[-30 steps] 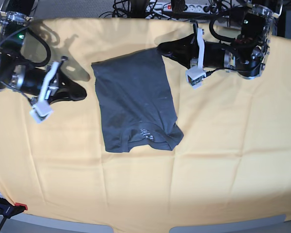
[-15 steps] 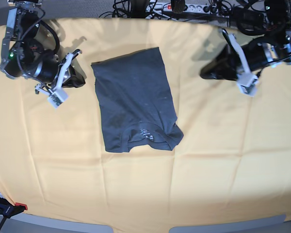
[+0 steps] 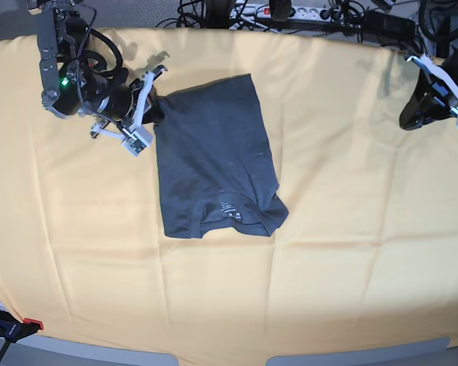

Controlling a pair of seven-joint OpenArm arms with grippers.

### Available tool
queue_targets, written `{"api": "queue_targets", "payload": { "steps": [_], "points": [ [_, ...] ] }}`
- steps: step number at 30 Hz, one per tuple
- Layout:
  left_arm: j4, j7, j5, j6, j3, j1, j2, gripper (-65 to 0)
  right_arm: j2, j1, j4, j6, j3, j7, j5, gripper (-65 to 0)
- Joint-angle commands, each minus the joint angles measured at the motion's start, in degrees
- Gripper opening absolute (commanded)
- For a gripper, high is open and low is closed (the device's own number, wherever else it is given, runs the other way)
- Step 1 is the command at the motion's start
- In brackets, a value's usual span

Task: Fold the T-shirt properly

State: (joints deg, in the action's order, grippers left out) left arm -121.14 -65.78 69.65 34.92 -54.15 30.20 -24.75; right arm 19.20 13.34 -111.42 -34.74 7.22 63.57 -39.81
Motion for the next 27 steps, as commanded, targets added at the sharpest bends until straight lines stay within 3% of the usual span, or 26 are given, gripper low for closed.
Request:
{"api": "queue_targets", "payload": {
  "steps": [1,4,8,14,17,19,22,27],
  "points": [
    [-0.9,1.27,1.53,0.26,-0.66,0.52,-0.83,-65.0,0.31,0.15,-0.96,-0.48,0.2,-0.83,-2.47,-65.0],
    [-0.9,1.03,1.62,1.11,-0.66,0.57,-0.83,-65.0,0.31,1.7,-1.05,-1.31,0.63,-0.81,-5.86,-65.0],
    [-0.9,1.01,4.44,1.99,-0.63,0.57,-0.85,-65.0,0.33,2.69,-1.09,-1.22,0.61,-0.83,-4.22,-65.0],
    [-0.9,0.79,4.85,2.82,-0.63,0.57,-0.83,-65.0,0.35,2.4,-3.67,2.95,-3.04,-0.83,4.11,-65.0],
    [-0.9,-1.11,7.17,3.58,-0.63,0.61,-0.83,-65.0,0.35,2.6,-6.69,4.2,-8.02,-0.76,3.02,-65.0],
    [-0.87,-3.87,11.32,5.08,-0.63,1.01,-0.94,-65.0,0.33,3.69,-9.09,1.01,-12.13,0.04,-2.1,-65.0],
    [-0.85,-7.89,15.35,5.08,-0.63,1.92,-1.11,-65.0,0.35,6.45,-12.63,-4.76,-19.5,4.17,-15.08,-65.0],
    [-0.85,-9.2,15.35,5.08,-0.63,3.23,-1.11,-65.0,0.96,10.29,-14.53,-5.26,-34.36,16.43,-45.19,-65.0]
  ]
}}
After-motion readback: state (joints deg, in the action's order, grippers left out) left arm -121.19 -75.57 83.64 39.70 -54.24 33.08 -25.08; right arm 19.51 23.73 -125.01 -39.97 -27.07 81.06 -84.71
